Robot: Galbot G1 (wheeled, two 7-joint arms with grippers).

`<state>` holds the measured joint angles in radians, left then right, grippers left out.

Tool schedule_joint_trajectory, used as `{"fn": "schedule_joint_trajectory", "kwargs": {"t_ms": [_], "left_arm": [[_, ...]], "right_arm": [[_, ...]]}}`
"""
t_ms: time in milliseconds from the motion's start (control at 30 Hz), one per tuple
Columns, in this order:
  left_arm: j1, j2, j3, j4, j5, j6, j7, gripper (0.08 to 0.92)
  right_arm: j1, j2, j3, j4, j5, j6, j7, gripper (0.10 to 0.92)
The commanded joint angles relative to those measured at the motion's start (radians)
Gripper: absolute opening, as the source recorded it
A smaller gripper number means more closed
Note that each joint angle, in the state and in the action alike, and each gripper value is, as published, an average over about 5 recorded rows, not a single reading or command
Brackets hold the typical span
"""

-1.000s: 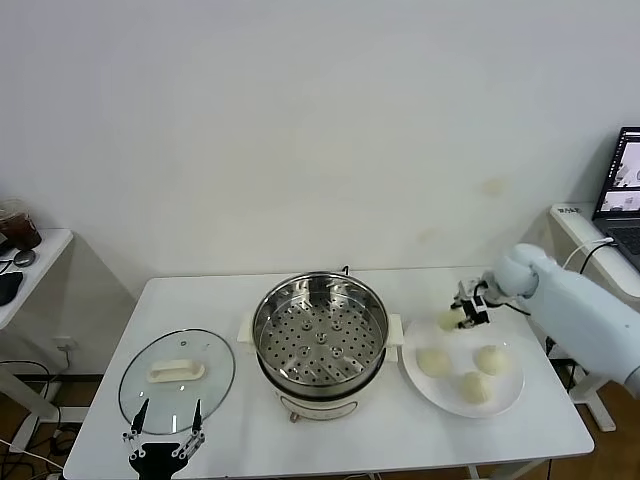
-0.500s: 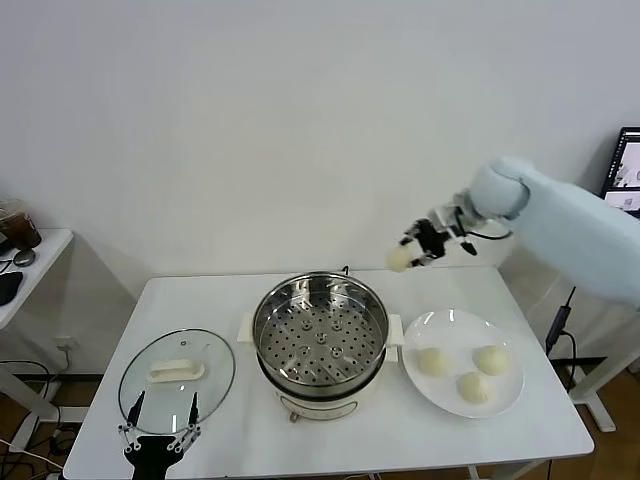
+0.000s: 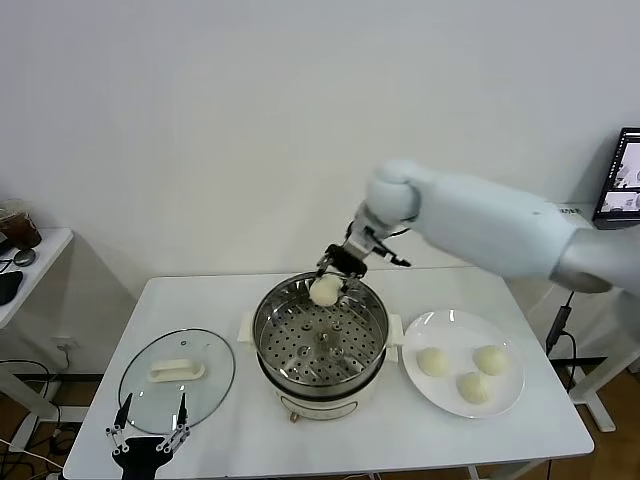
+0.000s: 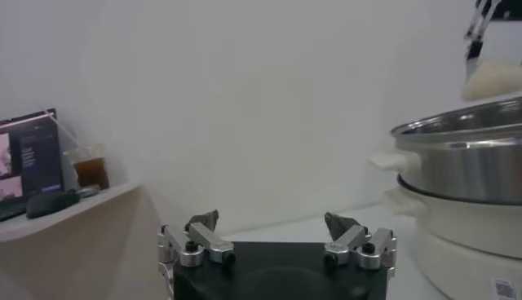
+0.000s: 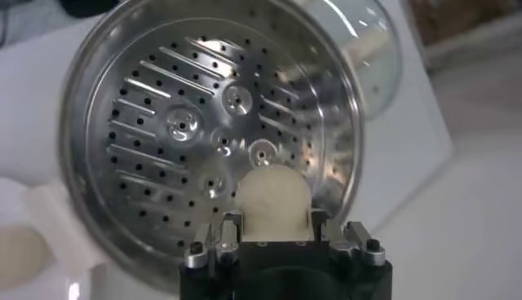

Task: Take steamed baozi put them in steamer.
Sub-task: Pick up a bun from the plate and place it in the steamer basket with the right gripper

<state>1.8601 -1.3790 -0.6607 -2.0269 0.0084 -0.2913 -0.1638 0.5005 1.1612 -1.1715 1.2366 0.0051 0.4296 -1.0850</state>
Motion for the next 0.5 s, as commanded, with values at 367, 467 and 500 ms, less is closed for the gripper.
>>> {"fn": "schedule_joint_trajectory", "kwargs": {"t_ms": [367, 467, 500], "left_arm": [[-0.013, -0.002, -0.013, 0.022, -0.001, 0.0, 0.001, 0.823], [-0.013, -0.003, -0.013, 0.023, -0.001, 0.0, 0.001, 0.823], [-0.013, -0.002, -0.013, 0.023, -0.001, 0.0, 0.001, 0.823]], "right_arm": [[-0.149, 0.141, 0.045, -0.166, -0.481, 0.315, 0.098, 0.555], [-0.16, 0.146, 0.065, -0.19, -0.504, 0.33, 0.114, 0.569], [-0.165, 0.148, 0.072, -0.198, -0.511, 0.336, 0.121, 0.574]]}}
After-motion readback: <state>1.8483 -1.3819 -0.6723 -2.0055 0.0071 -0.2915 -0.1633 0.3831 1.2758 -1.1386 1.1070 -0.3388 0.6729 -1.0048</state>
